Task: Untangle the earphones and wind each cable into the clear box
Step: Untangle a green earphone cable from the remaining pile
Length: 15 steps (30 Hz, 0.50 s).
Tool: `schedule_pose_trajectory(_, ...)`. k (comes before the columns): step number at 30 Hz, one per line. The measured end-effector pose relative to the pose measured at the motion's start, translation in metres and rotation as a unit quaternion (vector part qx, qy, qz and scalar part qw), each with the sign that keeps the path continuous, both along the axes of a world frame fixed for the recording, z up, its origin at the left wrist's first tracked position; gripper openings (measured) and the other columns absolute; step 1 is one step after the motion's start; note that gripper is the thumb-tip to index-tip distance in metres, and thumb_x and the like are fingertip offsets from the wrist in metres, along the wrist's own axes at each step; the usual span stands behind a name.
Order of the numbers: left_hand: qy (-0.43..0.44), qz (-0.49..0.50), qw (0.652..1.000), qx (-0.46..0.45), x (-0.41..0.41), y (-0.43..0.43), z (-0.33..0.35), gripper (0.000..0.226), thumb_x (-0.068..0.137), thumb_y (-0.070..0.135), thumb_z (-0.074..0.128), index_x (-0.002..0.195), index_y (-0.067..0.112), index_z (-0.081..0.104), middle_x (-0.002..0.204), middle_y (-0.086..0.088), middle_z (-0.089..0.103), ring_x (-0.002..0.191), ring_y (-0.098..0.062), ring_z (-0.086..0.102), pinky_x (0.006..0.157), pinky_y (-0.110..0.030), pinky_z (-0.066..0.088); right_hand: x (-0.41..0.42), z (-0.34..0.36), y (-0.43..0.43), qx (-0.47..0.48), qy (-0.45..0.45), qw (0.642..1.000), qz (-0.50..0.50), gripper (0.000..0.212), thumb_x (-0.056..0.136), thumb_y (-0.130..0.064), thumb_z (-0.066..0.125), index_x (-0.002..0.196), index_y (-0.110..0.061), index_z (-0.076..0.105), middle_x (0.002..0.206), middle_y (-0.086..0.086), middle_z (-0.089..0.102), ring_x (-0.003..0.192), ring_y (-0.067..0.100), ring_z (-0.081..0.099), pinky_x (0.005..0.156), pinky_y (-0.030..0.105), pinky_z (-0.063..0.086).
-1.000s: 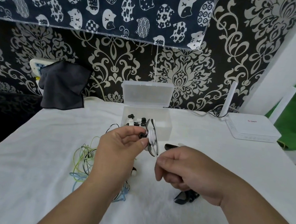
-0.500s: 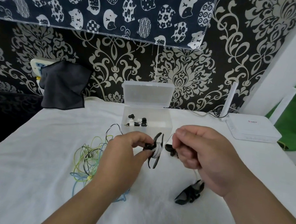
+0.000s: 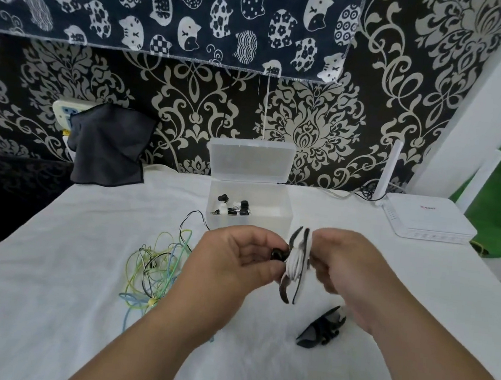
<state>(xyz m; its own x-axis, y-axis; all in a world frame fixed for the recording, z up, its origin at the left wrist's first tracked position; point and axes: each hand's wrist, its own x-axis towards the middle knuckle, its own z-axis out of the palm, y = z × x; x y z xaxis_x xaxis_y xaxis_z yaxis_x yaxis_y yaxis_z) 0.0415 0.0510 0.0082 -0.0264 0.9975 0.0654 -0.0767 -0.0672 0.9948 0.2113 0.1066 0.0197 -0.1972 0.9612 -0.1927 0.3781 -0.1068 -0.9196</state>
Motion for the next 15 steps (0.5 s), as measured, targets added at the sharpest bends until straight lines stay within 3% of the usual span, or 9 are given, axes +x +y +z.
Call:
schedule_pose_trajectory(3, -0.062, 0.057, 0.996, 0.009, -0.002, 0.004, -0.001, 0.022, 0.078, -0.011, 0.071, 0.087, 0.009, 0.075, 0.086, -0.021, 0.074, 0.075, -0.024, 0.068, 0.076, -0.028, 0.056, -0.007, -0.003, -0.009, -0.071, -0.043, 0.99, 0.116, 0.036, 0.099, -0.023, 0.051, 0.066, -0.017, 0.065, 0.056, -0.003, 0.042, 0.05, 0.014, 0.03, 0.049, 0.026, 0.022)
schedule_pose_trajectory(6, -0.064, 0.131, 0.989, 0.005, -0.008, 0.009, -0.004, 0.021, 0.079, -0.009, 0.07, 0.091, 0.008, 0.073, 0.085, -0.014, 0.076, 0.077, -0.018, 0.07, 0.072, -0.02, 0.054, -0.011, -0.002, -0.016, -0.099, -0.045, 0.976, 0.191, 0.037, 0.103, -0.026, 0.047, 0.075, -0.013, 0.068, 0.053, -0.006, 0.042, 0.047, 0.011, 0.032, 0.048, 0.022, 0.025)
schedule_pose_trajectory(10, -0.001, 0.181, 0.984, 0.003, -0.016, 0.01, -0.006, 0.021, 0.079, -0.006, 0.074, 0.09, 0.012, 0.074, 0.082, -0.01, 0.076, 0.077, -0.022, 0.072, 0.073, -0.023, 0.055, -0.011, 0.005, -0.018, -0.098, -0.02, 0.966, 0.238, 0.036, 0.105, -0.02, 0.044, 0.081, -0.01, 0.068, 0.055, -0.003, 0.038, 0.048, 0.011, 0.029, 0.048, 0.022, 0.024)
schedule_pose_trajectory(15, 0.134, 0.188, 0.973, 0.017, -0.014, 0.007, -0.003, 0.028, 0.079, -0.003, 0.076, 0.083, 0.025, 0.073, 0.075, 0.009, 0.074, 0.072, -0.006, 0.07, 0.07, -0.015, 0.053, -0.009, 0.011, -0.02, -0.075, 0.006, 0.966, 0.249, 0.034, 0.104, -0.02, 0.047, 0.081, -0.011, 0.07, 0.057, -0.002, 0.035, 0.051, 0.013, 0.027, 0.05, 0.021, 0.024)
